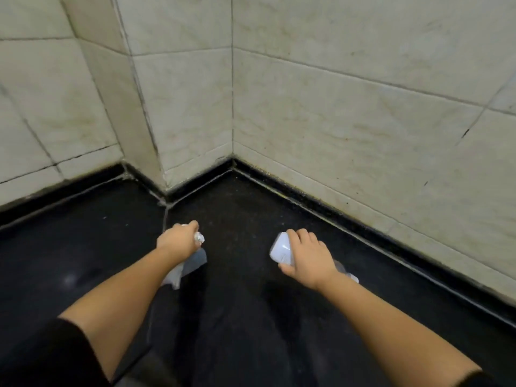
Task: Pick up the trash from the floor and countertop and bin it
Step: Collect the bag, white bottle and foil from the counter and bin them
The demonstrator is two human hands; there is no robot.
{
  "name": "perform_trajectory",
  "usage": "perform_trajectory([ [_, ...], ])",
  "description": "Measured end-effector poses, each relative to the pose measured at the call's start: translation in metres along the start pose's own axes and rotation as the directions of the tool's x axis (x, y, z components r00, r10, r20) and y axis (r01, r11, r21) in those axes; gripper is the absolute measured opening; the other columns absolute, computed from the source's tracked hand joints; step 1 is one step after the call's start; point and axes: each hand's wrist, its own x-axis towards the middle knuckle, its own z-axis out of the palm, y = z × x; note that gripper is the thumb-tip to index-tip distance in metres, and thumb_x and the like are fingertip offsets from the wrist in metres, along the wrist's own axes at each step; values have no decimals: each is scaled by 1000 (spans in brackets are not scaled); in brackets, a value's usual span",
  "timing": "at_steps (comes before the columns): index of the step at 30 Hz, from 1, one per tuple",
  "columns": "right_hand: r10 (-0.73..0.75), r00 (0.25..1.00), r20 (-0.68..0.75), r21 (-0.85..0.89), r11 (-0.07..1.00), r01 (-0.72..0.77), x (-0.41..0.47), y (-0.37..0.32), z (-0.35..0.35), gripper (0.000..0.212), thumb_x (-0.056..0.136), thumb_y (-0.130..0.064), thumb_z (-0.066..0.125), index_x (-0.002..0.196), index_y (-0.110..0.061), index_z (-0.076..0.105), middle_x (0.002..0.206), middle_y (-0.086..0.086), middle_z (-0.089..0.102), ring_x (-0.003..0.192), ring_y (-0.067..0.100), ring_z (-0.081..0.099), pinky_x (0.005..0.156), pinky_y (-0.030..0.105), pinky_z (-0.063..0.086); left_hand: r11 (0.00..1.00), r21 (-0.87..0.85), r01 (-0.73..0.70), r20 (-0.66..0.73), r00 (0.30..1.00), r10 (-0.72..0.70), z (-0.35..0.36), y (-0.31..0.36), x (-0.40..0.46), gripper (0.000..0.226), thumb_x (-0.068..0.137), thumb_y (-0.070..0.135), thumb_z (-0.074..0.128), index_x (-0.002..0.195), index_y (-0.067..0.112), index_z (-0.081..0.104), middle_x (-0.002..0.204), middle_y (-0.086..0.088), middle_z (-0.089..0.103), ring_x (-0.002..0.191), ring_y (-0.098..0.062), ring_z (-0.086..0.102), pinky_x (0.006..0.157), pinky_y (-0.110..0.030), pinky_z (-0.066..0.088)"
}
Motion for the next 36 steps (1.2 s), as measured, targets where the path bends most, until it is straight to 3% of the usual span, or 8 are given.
perform_trajectory([
  [8,-387,922,14,-39,921,388,-88,-103,6,75,82,-47,58,142,-12,29,133,10,44,117,29,48,92,39,44,945,-160,285,-43,955,-295,26,-83,-221,28,88,39,50,110,22,51,118,-12,64,109,-35,58,87,-39,47],
  [15,-667,739,91,-33,740,672,-175,-259,27,73,82,-48,58,140,-13,30,128,8,45,116,30,47,89,40,44,766,-328,552,-80,792,-605,55,-164,-428,31,90,38,50,116,19,51,114,-11,64,103,-31,56,88,-37,46],
  [20,-788,589,180,29,603,797,-288,-366,58,66,82,-46,59,134,-13,36,126,8,46,118,30,46,89,39,45,519,-464,718,-21,577,-817,105,-223,-617,32,89,33,53,116,17,51,120,-15,65,109,-36,60,87,-37,48],
  [24,-858,435,274,75,470,880,-407,-435,95,69,84,-48,58,138,-12,35,138,12,42,127,31,42,95,42,44,311,-510,802,48,387,-921,161,-231,-786,32,89,35,53,115,16,52,120,-15,66,111,-35,59,87,-37,47],
  [29,-934,103,342,101,146,984,-573,-497,129,66,83,-48,58,134,-12,37,132,12,45,123,33,44,92,42,45,-38,-576,816,164,70,-984,223,-195,-973,26,90,37,49,106,18,52,115,-13,67,106,-34,60,87,-38,47],
  [33,-899,-160,408,131,-116,985,-697,-519,144,69,83,-48,57,137,-12,34,135,11,43,126,32,42,95,43,43,-321,-653,686,246,-208,-947,262,-132,-1075,27,90,42,47,100,18,53,113,-12,67,105,-34,61,86,-37,46],
  [36,-839,-348,419,165,-307,937,-774,-515,153,72,81,-45,59,139,-12,32,138,12,42,126,32,41,97,41,42,-485,-669,563,312,-379,-871,297,-69,-1124,21,89,42,47,95,22,49,111,-11,67,101,-34,60,82,-37,47],
])
